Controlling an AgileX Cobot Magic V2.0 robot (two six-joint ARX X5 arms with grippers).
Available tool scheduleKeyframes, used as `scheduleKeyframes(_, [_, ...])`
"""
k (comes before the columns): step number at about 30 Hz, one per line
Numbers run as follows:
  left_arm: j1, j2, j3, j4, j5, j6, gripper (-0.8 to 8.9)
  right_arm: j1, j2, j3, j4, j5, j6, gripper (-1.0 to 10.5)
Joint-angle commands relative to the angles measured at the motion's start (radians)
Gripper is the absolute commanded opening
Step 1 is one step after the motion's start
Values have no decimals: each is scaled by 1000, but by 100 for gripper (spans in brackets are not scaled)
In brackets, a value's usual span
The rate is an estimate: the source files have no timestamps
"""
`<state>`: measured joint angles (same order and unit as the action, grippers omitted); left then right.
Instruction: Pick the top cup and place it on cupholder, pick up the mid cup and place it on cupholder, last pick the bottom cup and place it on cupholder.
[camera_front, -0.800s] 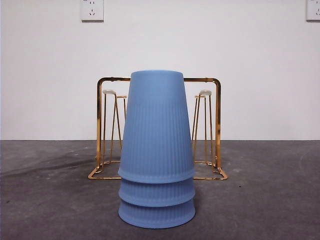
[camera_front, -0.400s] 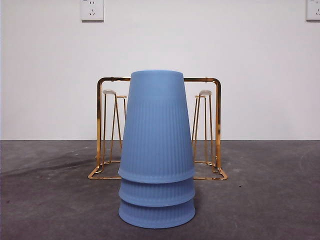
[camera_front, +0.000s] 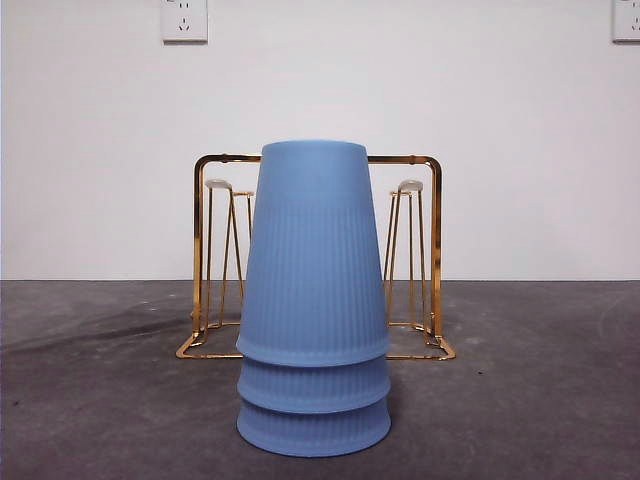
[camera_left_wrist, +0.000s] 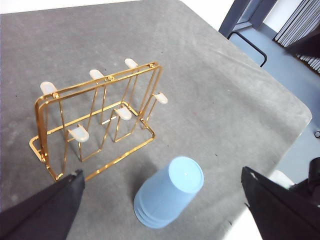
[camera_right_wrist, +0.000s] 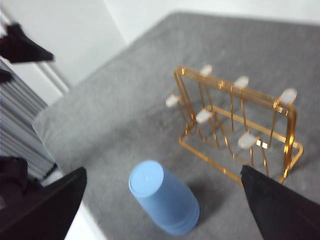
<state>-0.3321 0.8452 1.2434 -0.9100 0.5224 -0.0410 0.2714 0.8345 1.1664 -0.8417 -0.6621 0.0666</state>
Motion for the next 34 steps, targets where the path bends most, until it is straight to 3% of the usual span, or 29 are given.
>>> scheduleKeyframes(1, [-4,-15,22,-11,3,6,500,80,39,36,-16,63,14,496])
scheduleKeyframes(9, [-4,-75,22,-128,3,68,500,344,164,53,-23,291,55,496])
scheduleKeyframes(19, [-5,-117,22,-206,3,83,500,578,363,53,30,506,84,496])
scheduleKeyframes(25, [-14,-135,22,-229,3,83,500,632,477,53,79,562,84,496])
scheduleKeyframes(34, [-16,-145,22,-227,3,83,500,637,607,53,108,562,84,496])
